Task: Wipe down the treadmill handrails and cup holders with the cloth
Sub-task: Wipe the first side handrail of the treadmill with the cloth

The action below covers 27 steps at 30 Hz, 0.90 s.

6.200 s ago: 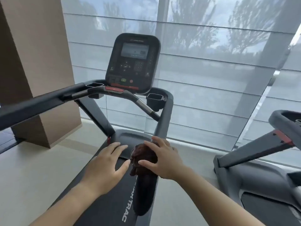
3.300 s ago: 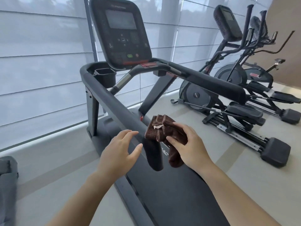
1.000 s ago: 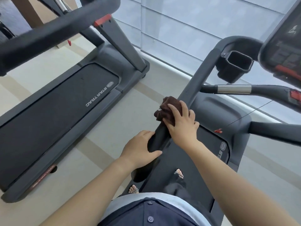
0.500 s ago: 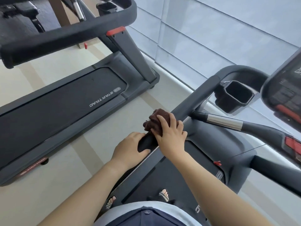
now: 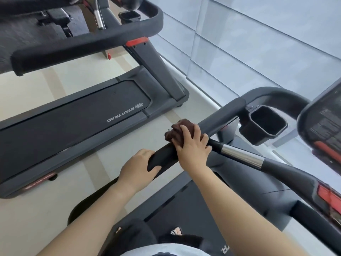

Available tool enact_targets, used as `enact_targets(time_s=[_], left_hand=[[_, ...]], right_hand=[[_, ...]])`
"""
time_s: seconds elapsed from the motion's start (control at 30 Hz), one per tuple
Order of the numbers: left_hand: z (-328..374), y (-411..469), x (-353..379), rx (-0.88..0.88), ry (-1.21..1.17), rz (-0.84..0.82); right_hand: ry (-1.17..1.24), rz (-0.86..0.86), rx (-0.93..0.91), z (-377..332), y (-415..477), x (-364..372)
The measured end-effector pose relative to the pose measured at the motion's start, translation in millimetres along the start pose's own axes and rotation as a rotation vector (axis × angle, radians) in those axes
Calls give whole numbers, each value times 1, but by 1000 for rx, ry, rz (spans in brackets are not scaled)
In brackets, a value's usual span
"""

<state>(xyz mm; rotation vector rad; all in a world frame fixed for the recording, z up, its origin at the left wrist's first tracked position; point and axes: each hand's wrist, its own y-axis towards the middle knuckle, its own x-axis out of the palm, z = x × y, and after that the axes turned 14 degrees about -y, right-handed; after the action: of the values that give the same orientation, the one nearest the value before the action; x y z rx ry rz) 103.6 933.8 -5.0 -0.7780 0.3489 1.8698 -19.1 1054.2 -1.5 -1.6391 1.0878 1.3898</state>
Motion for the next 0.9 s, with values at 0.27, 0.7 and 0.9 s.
enact_targets(time_s=[0.27,0.7,0.9], left_hand=[[3,17,11,-20,-29,-76],[9,44,23,55,-48,-175],[7,46,23,58,-73,-186]], right_hand=[[-12,44,-8,9,0,8],[-103,110,-40,18,37,0],[-112,62,44,15,42,-5]])
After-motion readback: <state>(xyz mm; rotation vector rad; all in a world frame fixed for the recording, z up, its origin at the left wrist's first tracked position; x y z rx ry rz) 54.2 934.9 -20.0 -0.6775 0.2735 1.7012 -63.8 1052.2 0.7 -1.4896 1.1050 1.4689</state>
